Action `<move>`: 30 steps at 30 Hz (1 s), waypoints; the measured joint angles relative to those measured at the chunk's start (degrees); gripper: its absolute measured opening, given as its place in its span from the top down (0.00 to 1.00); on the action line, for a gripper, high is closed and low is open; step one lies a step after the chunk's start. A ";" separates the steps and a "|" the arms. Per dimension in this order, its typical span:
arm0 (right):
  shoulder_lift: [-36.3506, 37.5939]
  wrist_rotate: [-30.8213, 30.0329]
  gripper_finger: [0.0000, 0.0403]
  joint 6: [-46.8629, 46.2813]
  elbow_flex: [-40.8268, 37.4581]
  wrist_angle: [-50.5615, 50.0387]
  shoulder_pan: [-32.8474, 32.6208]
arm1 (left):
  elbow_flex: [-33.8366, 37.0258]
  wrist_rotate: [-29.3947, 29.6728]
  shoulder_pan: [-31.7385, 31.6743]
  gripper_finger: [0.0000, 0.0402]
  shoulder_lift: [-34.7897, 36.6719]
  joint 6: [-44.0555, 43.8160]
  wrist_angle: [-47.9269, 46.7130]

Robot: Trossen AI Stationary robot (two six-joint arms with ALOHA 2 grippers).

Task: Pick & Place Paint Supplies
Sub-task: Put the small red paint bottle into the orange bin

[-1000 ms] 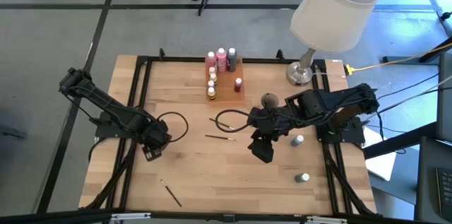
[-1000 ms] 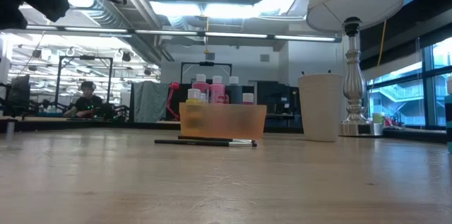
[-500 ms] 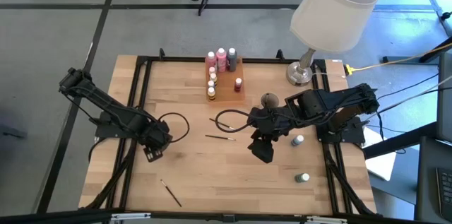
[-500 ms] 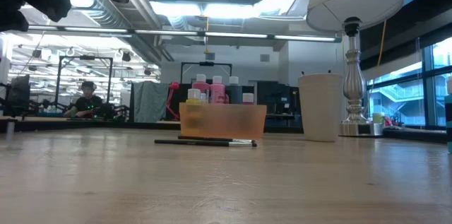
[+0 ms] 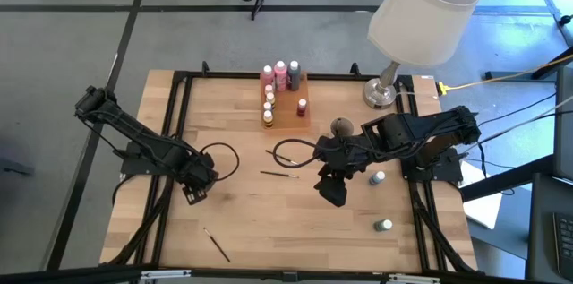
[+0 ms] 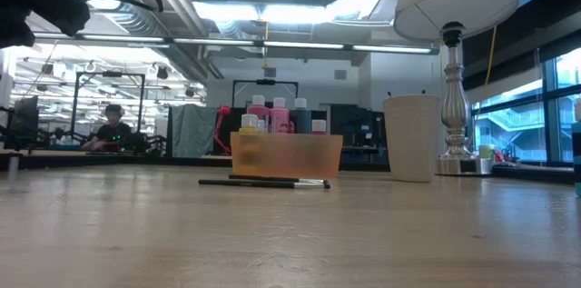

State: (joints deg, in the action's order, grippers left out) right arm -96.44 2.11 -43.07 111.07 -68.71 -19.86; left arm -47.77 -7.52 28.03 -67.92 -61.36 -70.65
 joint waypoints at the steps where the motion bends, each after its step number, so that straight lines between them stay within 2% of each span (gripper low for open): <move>1: 0.02 0.00 0.47 0.00 -0.02 0.00 0.00 | 0.00 0.08 0.00 0.54 0.00 0.00 0.00; 30: 0.02 -0.17 0.47 0.00 0.00 0.00 0.00 | 1.53 0.04 0.00 0.54 0.00 -1.10 0.66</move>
State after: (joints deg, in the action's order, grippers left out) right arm -96.42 1.93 -43.07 111.07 -68.71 -19.86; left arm -46.24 -7.49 28.03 -67.92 -62.46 -70.00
